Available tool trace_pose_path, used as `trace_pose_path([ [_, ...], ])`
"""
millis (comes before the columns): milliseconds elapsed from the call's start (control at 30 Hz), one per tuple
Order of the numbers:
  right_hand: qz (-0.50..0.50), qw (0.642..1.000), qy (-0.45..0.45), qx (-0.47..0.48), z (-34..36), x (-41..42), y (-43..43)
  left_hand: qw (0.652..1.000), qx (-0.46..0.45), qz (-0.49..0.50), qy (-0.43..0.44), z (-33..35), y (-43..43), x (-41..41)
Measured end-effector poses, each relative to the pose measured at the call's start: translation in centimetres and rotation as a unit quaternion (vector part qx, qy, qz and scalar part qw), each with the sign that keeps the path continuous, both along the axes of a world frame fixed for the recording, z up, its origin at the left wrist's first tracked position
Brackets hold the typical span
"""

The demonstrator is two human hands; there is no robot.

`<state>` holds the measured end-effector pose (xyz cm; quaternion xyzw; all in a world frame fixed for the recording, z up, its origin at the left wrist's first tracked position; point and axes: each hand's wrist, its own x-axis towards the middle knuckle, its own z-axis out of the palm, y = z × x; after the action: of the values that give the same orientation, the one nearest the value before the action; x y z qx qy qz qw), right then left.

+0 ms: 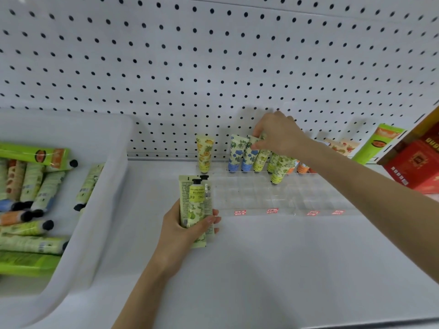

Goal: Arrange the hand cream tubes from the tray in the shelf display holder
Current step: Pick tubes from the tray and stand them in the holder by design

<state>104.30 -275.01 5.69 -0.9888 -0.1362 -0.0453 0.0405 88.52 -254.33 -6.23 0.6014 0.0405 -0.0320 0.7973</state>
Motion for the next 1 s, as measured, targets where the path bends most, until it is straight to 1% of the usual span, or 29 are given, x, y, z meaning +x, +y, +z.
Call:
trace_pose_path([
  [400,0.012,1.0,0.005,0.004,-0.23,0.05,-0.1,1.0,0.003,-0.009,-0.003,0.2,0.06,-0.11],
  [600,0.024,0.999,-0.016,-0.014,-0.23,-0.07,-0.33,1.0,0.015,-0.009,0.0,0.5,0.05,-0.22],
  [833,0.026,0.999,-0.029,-0.013,-0.21,-0.2,-0.45,1.0,0.019,-0.006,-0.006,0.51,-0.02,-0.33],
  [1000,0.025,0.999,-0.022,-0.018,-0.13,-0.27,-0.4,1.0,0.02,-0.009,-0.004,0.41,0.12,-0.26],
])
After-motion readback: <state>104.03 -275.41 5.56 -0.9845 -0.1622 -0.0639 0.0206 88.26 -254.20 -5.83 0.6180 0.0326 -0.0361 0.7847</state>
